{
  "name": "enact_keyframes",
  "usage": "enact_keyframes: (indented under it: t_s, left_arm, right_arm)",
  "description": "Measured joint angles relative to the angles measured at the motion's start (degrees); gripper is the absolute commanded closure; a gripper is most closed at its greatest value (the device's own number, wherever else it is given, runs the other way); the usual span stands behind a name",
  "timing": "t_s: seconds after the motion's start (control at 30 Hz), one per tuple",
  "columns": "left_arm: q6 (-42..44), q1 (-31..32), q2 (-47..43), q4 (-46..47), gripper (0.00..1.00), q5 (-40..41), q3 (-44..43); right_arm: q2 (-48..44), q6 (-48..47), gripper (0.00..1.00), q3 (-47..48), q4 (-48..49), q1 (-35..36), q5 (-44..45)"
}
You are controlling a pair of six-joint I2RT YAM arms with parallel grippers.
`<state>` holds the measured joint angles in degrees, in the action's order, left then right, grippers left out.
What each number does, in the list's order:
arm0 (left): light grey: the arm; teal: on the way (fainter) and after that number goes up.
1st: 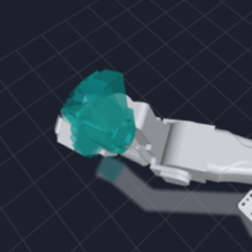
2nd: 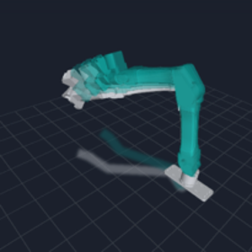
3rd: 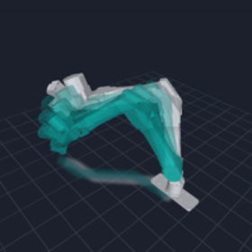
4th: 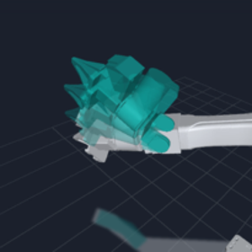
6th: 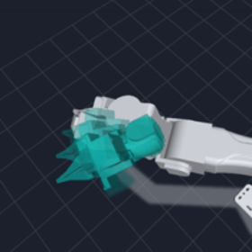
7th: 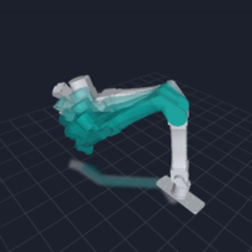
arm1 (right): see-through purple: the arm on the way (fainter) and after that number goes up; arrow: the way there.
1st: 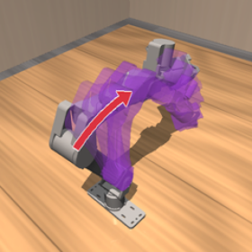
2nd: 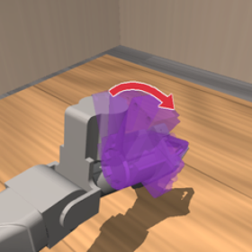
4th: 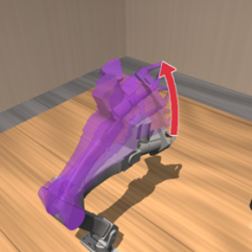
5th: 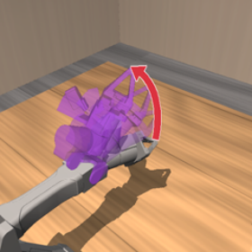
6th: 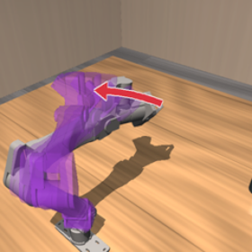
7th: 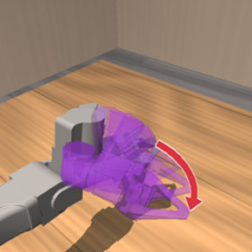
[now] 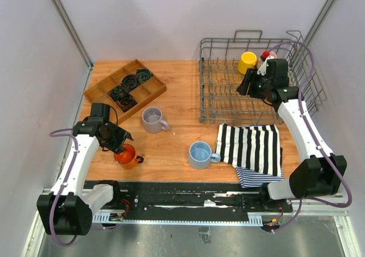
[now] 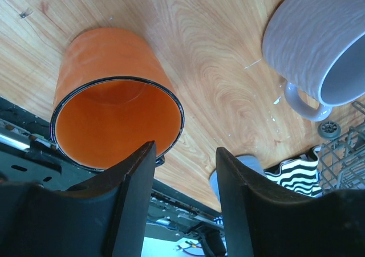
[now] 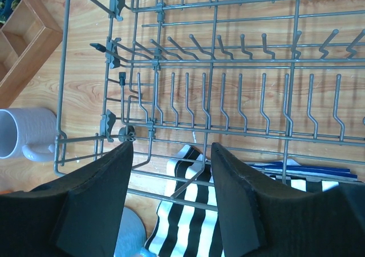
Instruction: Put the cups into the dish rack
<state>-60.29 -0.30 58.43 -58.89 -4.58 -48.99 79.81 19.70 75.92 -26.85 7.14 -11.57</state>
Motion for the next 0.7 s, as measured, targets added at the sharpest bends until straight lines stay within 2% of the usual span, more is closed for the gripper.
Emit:
enact_keyframes:
  t_s: [0.7]
  left_arm:
    - [3.3,0.0,11.6,3.2,0.5,3.5,-0.3]
  right_arm:
    - [-0.4,0.0,0.42,-1.4,0.3,0.0,0.7]
